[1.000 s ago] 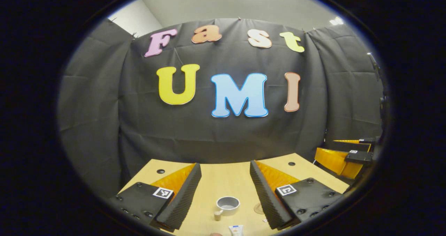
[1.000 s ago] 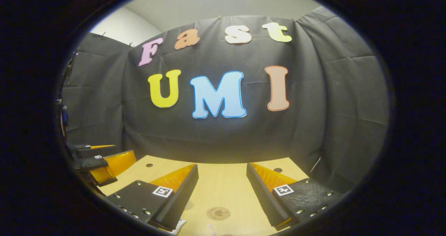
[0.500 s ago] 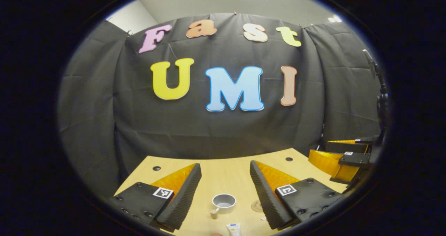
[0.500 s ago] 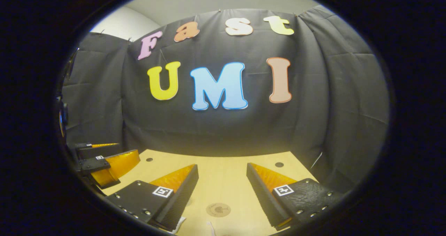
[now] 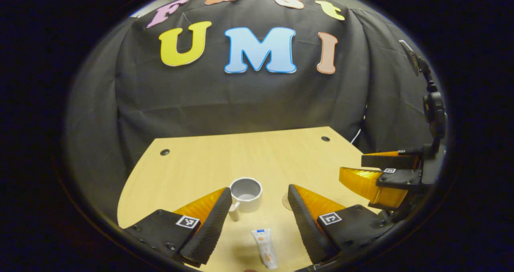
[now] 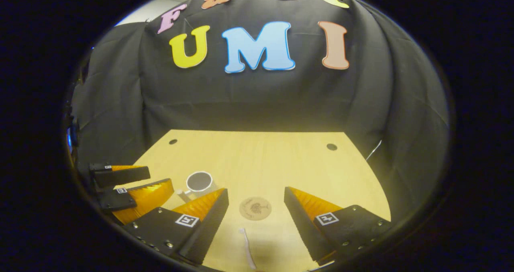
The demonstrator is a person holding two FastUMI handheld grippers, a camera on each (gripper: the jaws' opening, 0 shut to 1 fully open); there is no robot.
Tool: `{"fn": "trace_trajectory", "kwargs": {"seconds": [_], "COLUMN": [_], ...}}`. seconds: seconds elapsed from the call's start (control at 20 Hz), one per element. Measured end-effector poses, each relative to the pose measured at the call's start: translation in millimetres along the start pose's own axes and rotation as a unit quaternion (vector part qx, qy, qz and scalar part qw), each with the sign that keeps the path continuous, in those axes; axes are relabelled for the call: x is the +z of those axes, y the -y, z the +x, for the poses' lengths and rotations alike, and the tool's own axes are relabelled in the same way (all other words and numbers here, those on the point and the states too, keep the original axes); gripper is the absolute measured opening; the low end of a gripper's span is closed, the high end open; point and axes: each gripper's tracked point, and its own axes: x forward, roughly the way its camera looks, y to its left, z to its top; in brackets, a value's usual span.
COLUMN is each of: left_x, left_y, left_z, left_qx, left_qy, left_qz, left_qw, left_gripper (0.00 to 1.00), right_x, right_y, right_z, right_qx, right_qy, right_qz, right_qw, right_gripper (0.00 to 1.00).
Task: Put the toothbrush and toothpaste on the desktop into the cup, then pick up the cup and place it on the coaster on the desktop.
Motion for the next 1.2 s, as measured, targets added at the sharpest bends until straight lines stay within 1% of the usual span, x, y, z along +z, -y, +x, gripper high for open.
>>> {"fn": "trace_trajectory", "kwargs": {"seconds": [0.2, 0.25, 0.45, 0.6, 0.7, 0.75, 0.9, 0.95, 1.0, 1.2], "left_x": [-42, -55, -96, -132, -154, -165, -196, -206, -215, -239], "left_y": [0, -1, -3, 1, 2, 1, -2, -2, -2, -6], "left_z": [17, 20, 29, 31, 32, 34, 29, 30, 29, 31], "left_qx": [-0.006, -0.007, -0.011, -0.015, -0.017, -0.016, -0.009, -0.007, -0.005, 0.004], "left_qy": [-0.055, -0.068, -0.122, -0.187, -0.215, -0.228, -0.269, -0.282, -0.293, -0.321], "left_qz": [-0.01, -0.015, -0.033, -0.047, -0.053, -0.055, -0.057, -0.06, -0.064, -0.074], "left_qw": [0.998, 0.998, 0.992, 0.981, 0.975, 0.972, 0.962, 0.958, 0.954, 0.944], "left_gripper": [0.96, 0.93, 0.93, 0.96, 0.92, 0.96, 0.94, 0.92, 0.94, 0.94], "right_x": [-36, -42, -76, -105, -122, -130, -156, -164, -172, -197], "right_y": [-3, -3, -1, -2, -4, -5, -12, -13, -15, -19], "right_z": [12, 14, 24, 30, 32, 33, 34, 34, 33, 34], "right_qx": [0.007, 0.008, 0.011, 0.013, 0.016, 0.019, 0.03, 0.033, 0.035, 0.039], "right_qy": [-0.055, -0.066, -0.117, -0.158, -0.184, -0.197, -0.237, -0.249, -0.263, -0.304], "right_qz": [0.0, 0.003, 0.009, 0.008, 0.006, 0.007, 0.005, 0.002, -0.002, -0.012], "right_qw": [0.998, 0.998, 0.993, 0.987, 0.983, 0.98, 0.971, 0.968, 0.964, 0.952], "right_gripper": [0.9, 0.9, 0.9, 0.9, 0.91, 0.92, 0.92, 0.92, 0.92, 0.92]}}
